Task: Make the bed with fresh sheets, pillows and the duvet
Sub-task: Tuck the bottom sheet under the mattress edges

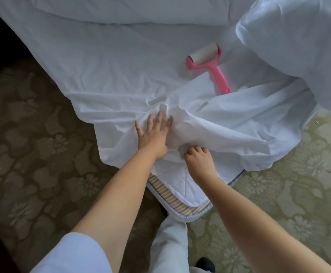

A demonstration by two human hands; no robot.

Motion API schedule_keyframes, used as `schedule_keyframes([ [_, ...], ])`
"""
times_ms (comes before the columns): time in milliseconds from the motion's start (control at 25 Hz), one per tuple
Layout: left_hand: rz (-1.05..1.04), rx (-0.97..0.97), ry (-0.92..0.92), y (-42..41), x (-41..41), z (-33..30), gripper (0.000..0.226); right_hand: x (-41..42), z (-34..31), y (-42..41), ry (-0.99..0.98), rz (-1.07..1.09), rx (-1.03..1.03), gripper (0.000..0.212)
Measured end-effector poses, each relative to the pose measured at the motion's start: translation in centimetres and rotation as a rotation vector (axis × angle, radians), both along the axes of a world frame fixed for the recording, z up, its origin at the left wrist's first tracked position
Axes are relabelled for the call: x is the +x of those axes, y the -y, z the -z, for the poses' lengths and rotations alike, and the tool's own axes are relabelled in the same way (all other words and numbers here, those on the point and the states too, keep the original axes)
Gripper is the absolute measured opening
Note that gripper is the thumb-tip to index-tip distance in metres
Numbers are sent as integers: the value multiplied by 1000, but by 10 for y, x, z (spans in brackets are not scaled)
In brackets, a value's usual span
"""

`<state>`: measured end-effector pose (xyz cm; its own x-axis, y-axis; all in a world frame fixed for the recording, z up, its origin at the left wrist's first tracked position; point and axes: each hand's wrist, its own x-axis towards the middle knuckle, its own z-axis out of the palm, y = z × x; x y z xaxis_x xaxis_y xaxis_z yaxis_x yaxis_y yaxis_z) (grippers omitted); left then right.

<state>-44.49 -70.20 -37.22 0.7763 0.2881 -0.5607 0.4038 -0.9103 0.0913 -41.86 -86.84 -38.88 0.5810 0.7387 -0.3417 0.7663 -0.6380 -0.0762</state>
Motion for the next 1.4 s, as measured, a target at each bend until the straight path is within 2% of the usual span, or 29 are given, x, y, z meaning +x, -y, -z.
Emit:
schedule_keyframes([
  [160, -2, 52, 50, 7, -10, -9, 90, -2, -26, 12, -165, 62, 144, 13],
  [360, 256, 80, -99, 37, -35, -51, 109, -13, -74, 29, -313, 244, 180, 19],
  [400, 294, 91, -124, 46, -43, -57, 103, -21, -82, 34, -339, 263, 179, 20],
  [440, 298, 77, -136, 58, -52, -64, 88, -31, -90, 41, -346, 257, 171, 20],
  [520, 267, -14, -130, 85, -75, -77, 48, -54, -111, 60, -347, 200, 136, 20],
  [560, 236, -78, -133, 99, -88, -85, 38, -66, -122, 70, -346, 165, 121, 23],
  [680, 48, -285, -194, 136, -132, -117, 28, -93, -155, 110, -373, 69, 9, 53],
  [760, -23, -338, -140, 159, -164, -138, 23, -111, -175, 142, -363, -7, -146, 78],
  [800, -40, -347, -95, 169, -179, -146, 19, -119, -181, 157, -319, -61, -216, 78],
  [880, -74, -353, -58, 192, -208, -162, 27, -140, -190, 182, -186, -141, -275, 47],
  [960, -95, -352, -66, 217, -239, -178, 30, -166, -202, 200, -87, -156, -209, 28],
  [1040, -101, -329, -28, 236, -267, -192, 28, -188, -216, 211, -72, -126, -128, 23],
  [1160, -161, -303, 56, 253, -306, -210, 26, -219, -239, 224, -197, 10, -131, 32],
  [1280, -211, -291, 64, 265, -335, -231, 20, -243, -248, 234, -321, 108, -138, 40],
  [1360, -211, -280, 33, 268, -350, -245, 26, -255, -258, 240, -346, 109, -140, 43],
  [1400, -207, -270, 13, 269, -356, -250, 30, -257, -264, 242, -368, 121, -151, 54],
])
